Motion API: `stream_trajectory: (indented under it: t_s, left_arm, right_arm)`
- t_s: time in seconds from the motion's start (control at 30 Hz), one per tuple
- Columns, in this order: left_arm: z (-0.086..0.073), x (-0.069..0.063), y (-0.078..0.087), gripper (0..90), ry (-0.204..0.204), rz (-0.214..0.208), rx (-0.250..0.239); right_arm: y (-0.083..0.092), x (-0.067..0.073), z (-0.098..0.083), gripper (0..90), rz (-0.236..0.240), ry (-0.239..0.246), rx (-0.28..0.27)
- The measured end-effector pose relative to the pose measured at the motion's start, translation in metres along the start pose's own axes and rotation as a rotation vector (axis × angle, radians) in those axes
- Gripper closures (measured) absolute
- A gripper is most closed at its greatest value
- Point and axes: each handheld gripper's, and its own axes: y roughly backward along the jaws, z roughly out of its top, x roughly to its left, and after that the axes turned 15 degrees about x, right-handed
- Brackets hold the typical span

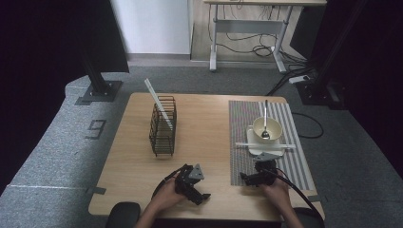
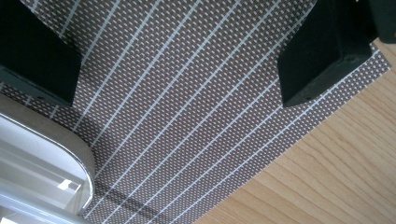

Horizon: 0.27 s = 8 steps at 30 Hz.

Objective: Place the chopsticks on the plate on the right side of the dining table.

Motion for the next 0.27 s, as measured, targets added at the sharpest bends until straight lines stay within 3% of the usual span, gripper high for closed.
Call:
stream_trajectory:
  t_s: [0.27]
  left_arm:
    - [0.0001,-0.0003,-0.0002,0.0,0.001,0.0,-0.001]
  right_arm:
    - [-0.0001,-0.0002,-0.0003,0.0,0.0,-0.001,0.001]
